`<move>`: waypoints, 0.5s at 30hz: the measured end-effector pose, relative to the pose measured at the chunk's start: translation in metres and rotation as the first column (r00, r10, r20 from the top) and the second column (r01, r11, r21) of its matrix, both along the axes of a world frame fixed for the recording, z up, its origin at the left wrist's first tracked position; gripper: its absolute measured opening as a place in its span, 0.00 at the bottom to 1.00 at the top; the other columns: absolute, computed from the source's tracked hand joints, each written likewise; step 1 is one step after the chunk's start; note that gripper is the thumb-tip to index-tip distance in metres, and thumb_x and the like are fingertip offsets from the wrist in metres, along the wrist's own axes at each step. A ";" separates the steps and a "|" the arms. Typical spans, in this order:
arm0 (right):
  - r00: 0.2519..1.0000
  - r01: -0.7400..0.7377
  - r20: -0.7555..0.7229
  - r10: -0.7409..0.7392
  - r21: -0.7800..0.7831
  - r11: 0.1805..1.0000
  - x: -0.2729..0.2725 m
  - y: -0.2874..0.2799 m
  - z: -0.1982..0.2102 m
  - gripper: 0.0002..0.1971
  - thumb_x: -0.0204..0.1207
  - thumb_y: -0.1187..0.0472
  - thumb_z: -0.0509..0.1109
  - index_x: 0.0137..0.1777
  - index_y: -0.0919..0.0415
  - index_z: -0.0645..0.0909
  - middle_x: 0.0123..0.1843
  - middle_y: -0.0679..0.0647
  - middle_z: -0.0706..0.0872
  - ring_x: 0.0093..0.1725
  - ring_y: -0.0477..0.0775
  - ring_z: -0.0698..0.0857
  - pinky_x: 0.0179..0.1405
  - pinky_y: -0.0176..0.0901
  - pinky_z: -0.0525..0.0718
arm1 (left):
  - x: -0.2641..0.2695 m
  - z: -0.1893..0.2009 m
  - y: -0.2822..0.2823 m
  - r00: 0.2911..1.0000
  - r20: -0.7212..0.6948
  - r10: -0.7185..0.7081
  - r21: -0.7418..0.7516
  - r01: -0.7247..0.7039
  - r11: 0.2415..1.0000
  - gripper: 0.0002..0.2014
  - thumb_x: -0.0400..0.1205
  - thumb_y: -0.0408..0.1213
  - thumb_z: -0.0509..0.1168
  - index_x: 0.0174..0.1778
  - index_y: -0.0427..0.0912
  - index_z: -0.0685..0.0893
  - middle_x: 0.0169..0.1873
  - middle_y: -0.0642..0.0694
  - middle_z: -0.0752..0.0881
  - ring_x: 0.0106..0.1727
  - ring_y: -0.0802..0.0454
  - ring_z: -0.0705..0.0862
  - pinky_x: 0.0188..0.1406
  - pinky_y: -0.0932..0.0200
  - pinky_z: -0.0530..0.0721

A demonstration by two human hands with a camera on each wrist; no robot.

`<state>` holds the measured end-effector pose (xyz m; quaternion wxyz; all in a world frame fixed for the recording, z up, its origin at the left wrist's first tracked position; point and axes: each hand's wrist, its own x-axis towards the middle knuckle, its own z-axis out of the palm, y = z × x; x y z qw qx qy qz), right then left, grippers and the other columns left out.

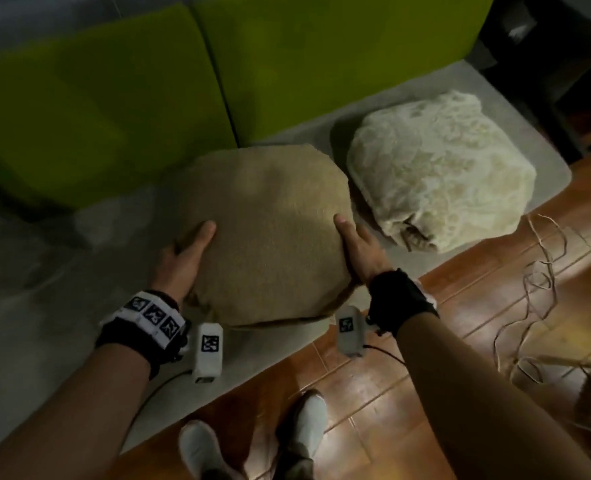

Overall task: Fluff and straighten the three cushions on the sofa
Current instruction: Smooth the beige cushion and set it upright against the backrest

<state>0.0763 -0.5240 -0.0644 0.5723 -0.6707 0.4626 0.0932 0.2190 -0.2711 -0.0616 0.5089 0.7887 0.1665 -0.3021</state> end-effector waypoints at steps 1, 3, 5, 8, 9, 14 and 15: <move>0.999 -0.033 0.022 0.033 -0.010 0.999 0.008 -0.003 0.006 0.45 0.77 0.23 0.58 0.89 0.46 0.60 0.89 0.55 0.65 0.85 0.63 0.68 0.81 0.60 0.65 | -0.009 0.005 0.005 0.997 0.023 0.072 -0.023 -0.071 0.997 0.61 0.58 0.78 0.72 0.85 0.49 0.66 0.80 0.45 0.73 0.76 0.38 0.75 0.76 0.36 0.72; 0.993 -0.093 0.067 0.094 -0.029 0.995 0.024 -0.006 0.015 0.42 0.79 0.27 0.61 0.89 0.46 0.60 0.89 0.53 0.65 0.85 0.61 0.67 0.80 0.57 0.65 | -0.027 0.007 0.017 0.980 0.084 0.181 -0.053 -0.177 0.983 0.55 0.64 0.76 0.71 0.84 0.51 0.67 0.79 0.47 0.73 0.76 0.40 0.74 0.76 0.41 0.72; 0.985 -0.137 0.099 0.142 -0.055 0.989 0.039 -0.007 0.019 0.40 0.78 0.27 0.62 0.87 0.43 0.64 0.88 0.52 0.66 0.85 0.60 0.67 0.79 0.55 0.67 | -0.047 0.008 0.027 0.967 0.136 0.217 -0.095 -0.206 0.974 0.48 0.70 0.71 0.69 0.84 0.53 0.66 0.79 0.49 0.72 0.77 0.43 0.74 0.70 0.49 0.73; 0.983 -0.173 0.050 0.176 -0.065 0.983 0.052 -0.008 0.010 0.39 0.75 0.24 0.63 0.85 0.37 0.67 0.87 0.51 0.68 0.84 0.60 0.69 0.77 0.57 0.69 | -0.055 -0.008 0.037 0.971 0.141 0.193 -0.082 -0.182 0.980 0.48 0.70 0.72 0.67 0.84 0.53 0.65 0.80 0.49 0.71 0.77 0.45 0.73 0.69 0.51 0.72; 0.981 -0.192 -0.009 0.192 -0.048 0.980 0.053 -0.006 0.003 0.40 0.74 0.22 0.63 0.85 0.36 0.67 0.87 0.51 0.68 0.83 0.62 0.69 0.78 0.59 0.71 | -0.052 -0.015 0.041 0.978 0.121 0.170 -0.059 -0.164 0.985 0.48 0.71 0.72 0.67 0.85 0.53 0.65 0.81 0.49 0.71 0.78 0.44 0.73 0.72 0.49 0.72; 0.970 -0.204 -0.142 0.197 -0.036 0.978 0.038 0.004 -0.023 0.43 0.74 0.20 0.57 0.87 0.36 0.60 0.89 0.52 0.64 0.85 0.65 0.66 0.83 0.69 0.67 | -0.037 -0.041 0.057 0.991 0.129 0.026 -0.028 -0.023 0.999 0.52 0.66 0.78 0.66 0.84 0.55 0.66 0.81 0.51 0.71 0.79 0.46 0.73 0.78 0.45 0.70; 0.975 -0.183 -0.131 0.177 -0.032 0.983 0.032 0.006 -0.024 0.42 0.75 0.20 0.56 0.87 0.36 0.62 0.89 0.53 0.65 0.85 0.65 0.66 0.83 0.68 0.66 | -0.038 -0.044 0.062 0.990 0.142 0.017 -0.028 -0.013 1.000 0.48 0.71 0.76 0.64 0.84 0.55 0.66 0.81 0.51 0.71 0.79 0.47 0.72 0.77 0.49 0.68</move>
